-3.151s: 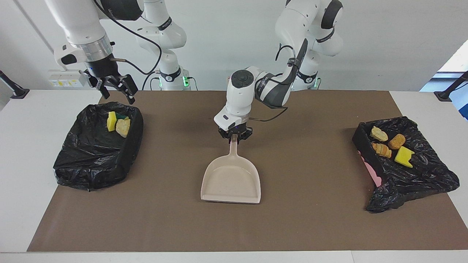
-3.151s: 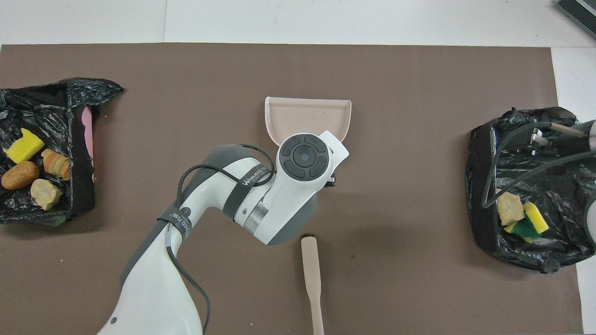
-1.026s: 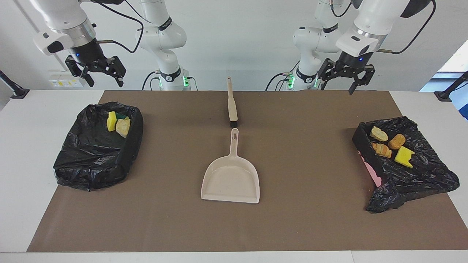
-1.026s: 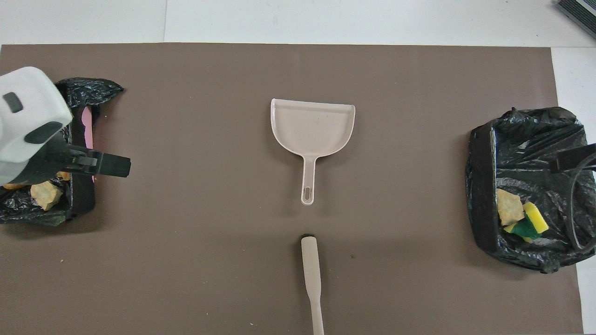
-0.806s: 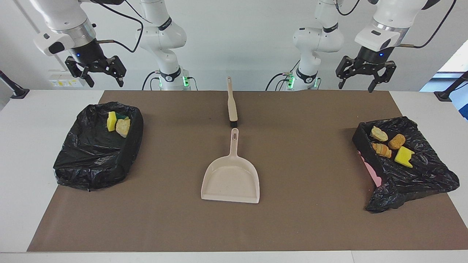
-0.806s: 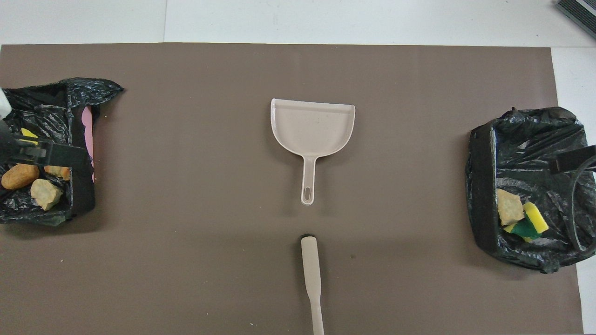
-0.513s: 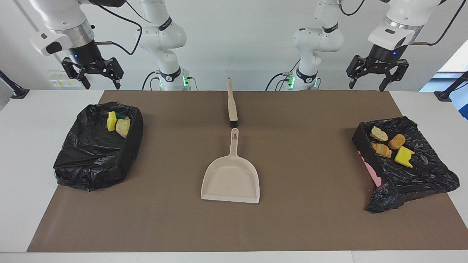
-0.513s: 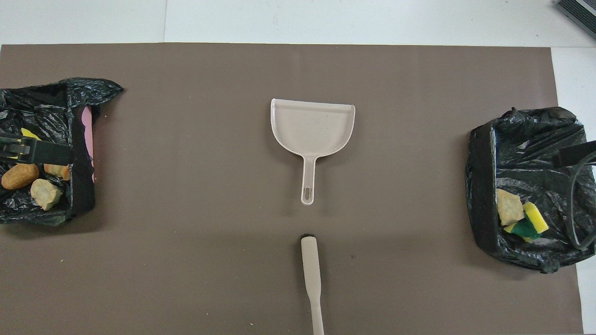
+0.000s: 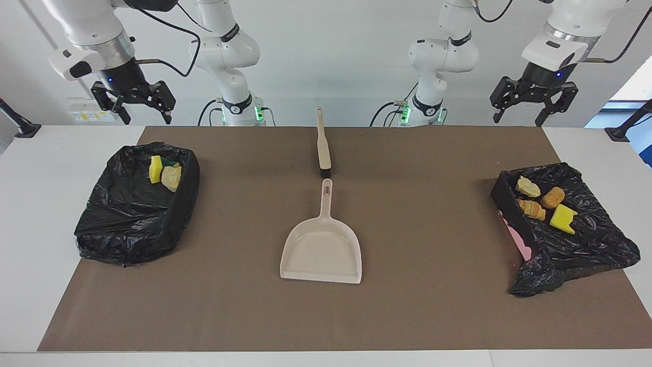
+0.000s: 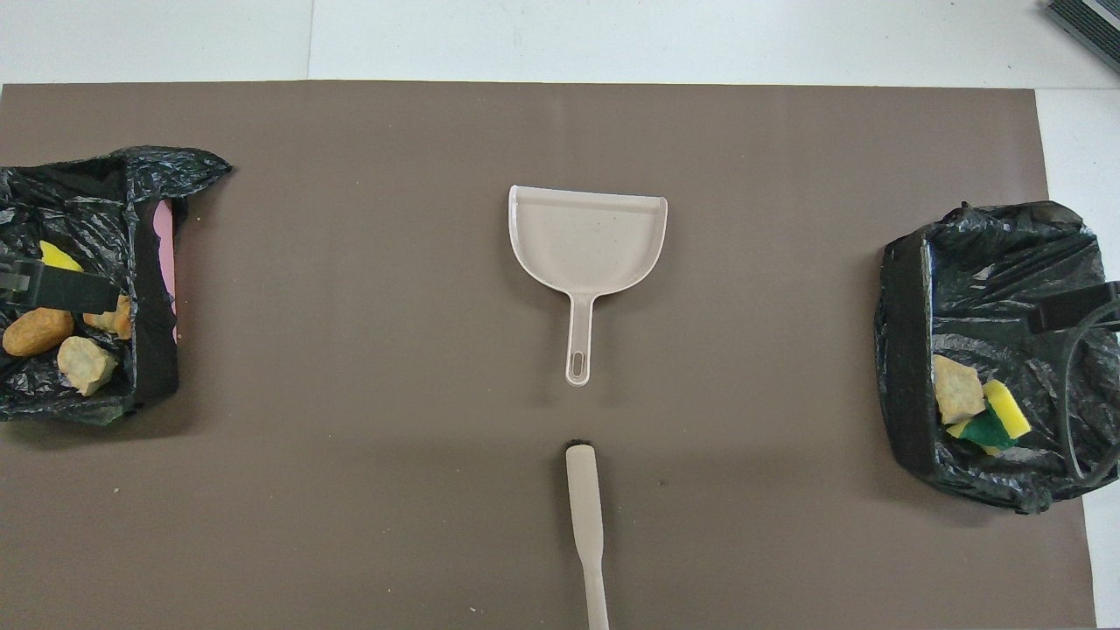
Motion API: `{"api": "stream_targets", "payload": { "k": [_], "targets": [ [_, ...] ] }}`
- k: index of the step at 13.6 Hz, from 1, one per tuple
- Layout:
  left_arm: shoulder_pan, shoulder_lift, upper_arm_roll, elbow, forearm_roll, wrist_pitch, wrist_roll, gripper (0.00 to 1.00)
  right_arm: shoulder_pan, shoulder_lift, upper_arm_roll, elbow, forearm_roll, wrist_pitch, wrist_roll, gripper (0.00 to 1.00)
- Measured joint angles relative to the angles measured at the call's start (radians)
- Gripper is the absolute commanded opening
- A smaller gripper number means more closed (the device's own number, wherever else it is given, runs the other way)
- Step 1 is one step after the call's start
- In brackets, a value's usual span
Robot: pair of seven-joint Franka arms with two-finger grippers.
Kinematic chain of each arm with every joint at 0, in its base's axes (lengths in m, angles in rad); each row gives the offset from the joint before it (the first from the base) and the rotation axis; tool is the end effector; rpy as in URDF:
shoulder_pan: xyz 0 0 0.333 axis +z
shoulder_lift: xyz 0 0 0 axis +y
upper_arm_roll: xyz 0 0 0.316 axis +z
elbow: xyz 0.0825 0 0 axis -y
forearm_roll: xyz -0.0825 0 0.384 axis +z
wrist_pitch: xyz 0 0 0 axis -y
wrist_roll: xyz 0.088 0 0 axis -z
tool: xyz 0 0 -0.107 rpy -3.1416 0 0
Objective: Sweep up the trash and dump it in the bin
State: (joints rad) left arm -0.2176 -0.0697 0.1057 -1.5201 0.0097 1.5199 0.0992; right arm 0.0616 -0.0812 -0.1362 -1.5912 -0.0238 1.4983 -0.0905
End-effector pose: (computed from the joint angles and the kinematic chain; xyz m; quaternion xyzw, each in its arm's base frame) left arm 0.5241 -0.0554 0.6812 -0.9939 0.1049 -0.0346 0.0009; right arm 0.5200 -0.0449 0.6519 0.9999 0.0074 -0.0067 0.0058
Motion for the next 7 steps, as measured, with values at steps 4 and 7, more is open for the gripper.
{"api": "stream_targets", "payload": {
  "k": [4, 7],
  "targets": [
    [0.0, -0.004, -0.006, 0.003, 0.0, -0.037, 0.0, 1.0, 0.0, -0.015, 0.0, -0.015, 0.001, 0.002, 0.0, 1.0],
    [0.0, -0.004, -0.007, 0.003, 0.0, -0.04, 0.0, 1.0, -0.001, -0.015, 0.0, -0.017, 0.001, 0.002, 0.0, 1.0]
  ]
}}
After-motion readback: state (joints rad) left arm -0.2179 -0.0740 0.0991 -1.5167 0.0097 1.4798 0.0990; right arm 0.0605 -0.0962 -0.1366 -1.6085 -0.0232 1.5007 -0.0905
